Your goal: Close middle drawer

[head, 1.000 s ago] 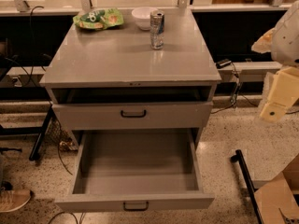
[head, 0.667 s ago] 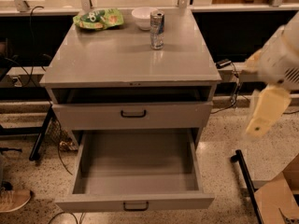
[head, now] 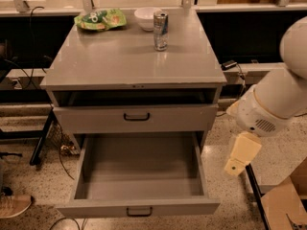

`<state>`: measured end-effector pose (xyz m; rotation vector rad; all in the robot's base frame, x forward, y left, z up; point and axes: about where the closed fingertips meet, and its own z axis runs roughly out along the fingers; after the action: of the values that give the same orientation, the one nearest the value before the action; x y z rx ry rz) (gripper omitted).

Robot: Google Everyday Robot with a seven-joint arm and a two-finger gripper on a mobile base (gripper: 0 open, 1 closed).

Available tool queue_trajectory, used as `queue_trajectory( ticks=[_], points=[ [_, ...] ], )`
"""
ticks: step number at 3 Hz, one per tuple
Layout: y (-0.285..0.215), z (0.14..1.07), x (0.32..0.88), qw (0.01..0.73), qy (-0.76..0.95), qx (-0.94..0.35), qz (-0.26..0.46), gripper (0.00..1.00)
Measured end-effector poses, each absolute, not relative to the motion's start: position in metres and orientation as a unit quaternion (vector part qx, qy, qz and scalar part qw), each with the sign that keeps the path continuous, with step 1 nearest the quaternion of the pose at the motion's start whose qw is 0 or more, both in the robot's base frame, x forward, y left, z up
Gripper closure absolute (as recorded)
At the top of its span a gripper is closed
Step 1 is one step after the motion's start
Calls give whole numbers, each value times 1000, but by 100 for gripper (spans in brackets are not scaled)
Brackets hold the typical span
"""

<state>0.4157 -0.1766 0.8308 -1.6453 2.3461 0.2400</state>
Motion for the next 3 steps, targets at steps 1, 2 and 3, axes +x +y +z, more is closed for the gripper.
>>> queue_trajectory(
  ticks=[1,2,3],
  points=[
    [-177,831,415,132,809,-567,83,0],
    [-175,818,407,116,804,-576,88,0],
    [-166,769,392,98,814,-559,125,0]
  ],
)
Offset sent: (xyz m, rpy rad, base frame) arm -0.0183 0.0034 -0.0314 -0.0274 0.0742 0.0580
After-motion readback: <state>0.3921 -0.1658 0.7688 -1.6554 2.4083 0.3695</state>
